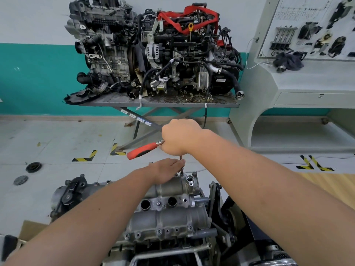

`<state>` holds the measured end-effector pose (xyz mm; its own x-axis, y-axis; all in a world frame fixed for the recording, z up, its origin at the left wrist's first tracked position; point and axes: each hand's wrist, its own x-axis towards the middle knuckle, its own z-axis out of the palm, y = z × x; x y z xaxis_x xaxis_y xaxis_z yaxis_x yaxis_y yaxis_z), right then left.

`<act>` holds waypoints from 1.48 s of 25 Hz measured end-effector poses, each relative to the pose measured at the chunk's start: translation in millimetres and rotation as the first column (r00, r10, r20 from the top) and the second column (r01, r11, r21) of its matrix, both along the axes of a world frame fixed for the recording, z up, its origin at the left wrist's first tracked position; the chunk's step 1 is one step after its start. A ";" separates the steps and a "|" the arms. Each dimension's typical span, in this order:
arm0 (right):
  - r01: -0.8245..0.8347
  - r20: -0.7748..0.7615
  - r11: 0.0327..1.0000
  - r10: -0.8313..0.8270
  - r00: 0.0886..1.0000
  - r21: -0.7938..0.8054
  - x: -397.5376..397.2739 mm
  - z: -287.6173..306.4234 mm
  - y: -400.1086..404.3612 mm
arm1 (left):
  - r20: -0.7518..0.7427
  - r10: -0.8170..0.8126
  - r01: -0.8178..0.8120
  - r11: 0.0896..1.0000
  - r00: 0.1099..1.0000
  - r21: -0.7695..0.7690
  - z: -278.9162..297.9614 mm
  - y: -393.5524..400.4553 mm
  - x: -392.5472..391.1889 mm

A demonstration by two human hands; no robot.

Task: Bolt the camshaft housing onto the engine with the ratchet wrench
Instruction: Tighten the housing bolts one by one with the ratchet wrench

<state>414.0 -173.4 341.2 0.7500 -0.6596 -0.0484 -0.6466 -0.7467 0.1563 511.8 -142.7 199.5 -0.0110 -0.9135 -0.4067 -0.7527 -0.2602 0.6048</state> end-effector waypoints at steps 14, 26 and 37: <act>0.302 0.161 0.942 -0.325 0.932 0.148 10.1 -12.5 -4.4 | -0.002 -0.061 0.061 0.998 0.998 -0.032 -4.3 2.7 -1.7; 0.080 0.242 0.443 -0.622 0.745 0.893 -3.1 -0.6 -17.8 | -0.024 -0.038 0.038 0.999 0.999 -0.008 -8.7 -1.8 -2.0; -0.475 0.172 0.290 -0.945 -0.277 0.831 1.5 -37.1 -1.7 | -0.030 -0.068 0.066 0.997 0.997 -0.049 -5.3 -3.3 -5.4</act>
